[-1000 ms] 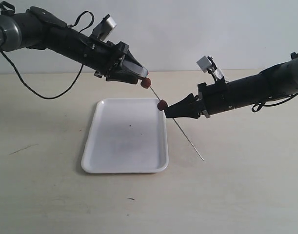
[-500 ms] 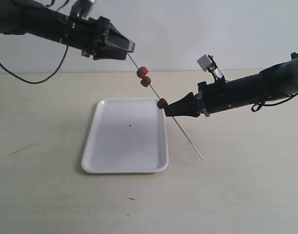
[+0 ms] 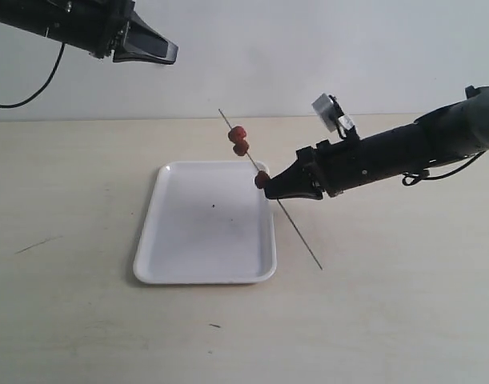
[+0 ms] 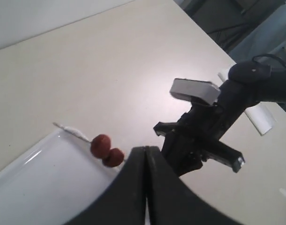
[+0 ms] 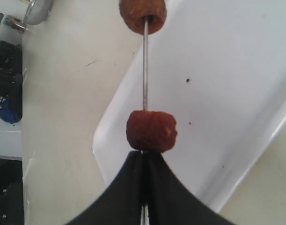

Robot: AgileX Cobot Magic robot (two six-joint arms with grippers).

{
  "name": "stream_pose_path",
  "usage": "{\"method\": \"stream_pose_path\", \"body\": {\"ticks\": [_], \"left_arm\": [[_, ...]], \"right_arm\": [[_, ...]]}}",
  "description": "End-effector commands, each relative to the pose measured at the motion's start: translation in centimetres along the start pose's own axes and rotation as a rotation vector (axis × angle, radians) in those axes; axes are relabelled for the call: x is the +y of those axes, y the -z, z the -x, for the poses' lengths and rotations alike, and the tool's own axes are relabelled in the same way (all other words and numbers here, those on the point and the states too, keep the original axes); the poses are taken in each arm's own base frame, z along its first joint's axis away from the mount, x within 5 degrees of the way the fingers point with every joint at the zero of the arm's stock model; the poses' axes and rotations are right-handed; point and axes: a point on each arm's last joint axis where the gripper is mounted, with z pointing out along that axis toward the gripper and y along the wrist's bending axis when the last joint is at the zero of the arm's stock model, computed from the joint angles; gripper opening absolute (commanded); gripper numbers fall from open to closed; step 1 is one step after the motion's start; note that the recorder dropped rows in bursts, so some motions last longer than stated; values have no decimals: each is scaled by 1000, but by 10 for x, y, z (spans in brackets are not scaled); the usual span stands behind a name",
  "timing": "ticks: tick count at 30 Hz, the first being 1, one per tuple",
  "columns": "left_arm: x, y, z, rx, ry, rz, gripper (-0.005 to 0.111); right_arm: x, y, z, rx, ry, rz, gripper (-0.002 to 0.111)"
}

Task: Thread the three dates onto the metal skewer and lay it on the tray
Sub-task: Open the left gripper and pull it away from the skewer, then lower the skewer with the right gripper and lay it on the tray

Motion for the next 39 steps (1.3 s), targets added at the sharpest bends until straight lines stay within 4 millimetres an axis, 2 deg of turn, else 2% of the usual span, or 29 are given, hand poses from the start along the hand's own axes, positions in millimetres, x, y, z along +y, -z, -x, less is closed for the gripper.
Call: {"method": "stream_pose_path", "body": {"ticks": [1,5,11,17,23,31,39], "left_arm": [[-19,8,-4,-36,-62,-44,0],[-34,13,-21,-63,-117,-68,0],[-41,27,-52,-197,-55,181,0],[-52,45,-83,-233,-36,403,0],[-72,62,-106,-263,-93,509,0],[-95,78,-120,-345,-130,557,0],[-98,76,-126,-330,-130,525,0]], "right_arm": [[14,-13,3,24,-71,-17,0],[23,-17,5,40,-113,-112,0],[49,-24,17,-8,-155,-257,0],[76,-44,22,-95,-250,-337,0],[98,-72,20,-183,-276,-432,0],[113,-96,11,-265,-276,-571,0],[114,-99,5,-236,-304,-596,0]]}}
